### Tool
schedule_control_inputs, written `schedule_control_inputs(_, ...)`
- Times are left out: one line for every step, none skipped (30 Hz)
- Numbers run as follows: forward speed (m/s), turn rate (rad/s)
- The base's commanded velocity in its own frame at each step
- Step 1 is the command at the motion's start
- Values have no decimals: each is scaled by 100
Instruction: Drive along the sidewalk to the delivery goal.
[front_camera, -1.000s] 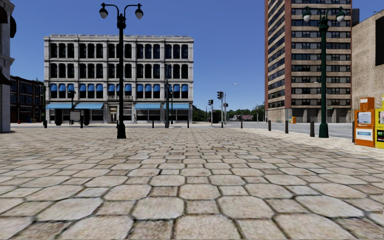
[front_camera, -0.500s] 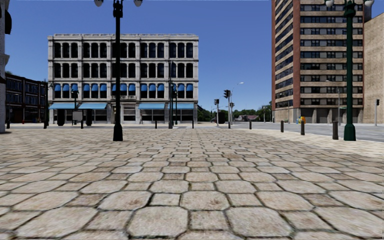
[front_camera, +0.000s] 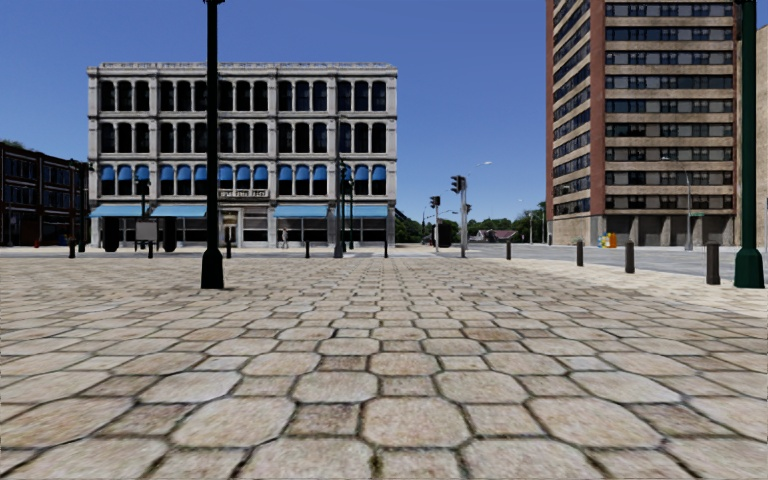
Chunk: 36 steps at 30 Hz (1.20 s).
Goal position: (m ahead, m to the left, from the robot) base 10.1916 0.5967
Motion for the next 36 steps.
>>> schedule_control_inputs(200,12)
schedule_control_inputs(200,12)
schedule_control_inputs(200,18)
schedule_control_inputs(200,19)
schedule_control_inputs(200,20)
schedule_control_inputs(200,20)
schedule_control_inputs(200,20)
schedule_control_inputs(200,20)
schedule_control_inputs(200,20)
schedule_control_inputs(200,20)
schedule_control_inputs(200,20)
schedule_control_inputs(200,16)
schedule_control_inputs(200,0)
schedule_control_inputs(200,0)
schedule_control_inputs(200,0)
schedule_control_inputs(200,0)
schedule_control_inputs(200,0)
schedule_control_inputs(200,0)
schedule_control_inputs(200,0)
schedule_control_inputs(200,0)
schedule_control_inputs(200,0)
schedule_control_inputs(200,0)
schedule_control_inputs(200,0)
schedule_control_inputs(200,0)
schedule_control_inputs(200,0)
schedule_control_inputs(200,0)
schedule_control_inputs(200,0)
schedule_control_inputs(200,0)
schedule_control_inputs(200,0)
schedule_control_inputs(200,0)
schedule_control_inputs(200,0)
schedule_control_inputs(200,0)
schedule_control_inputs(200,0)
schedule_control_inputs(200,0)
schedule_control_inputs(200,0)
schedule_control_inputs(200,0)
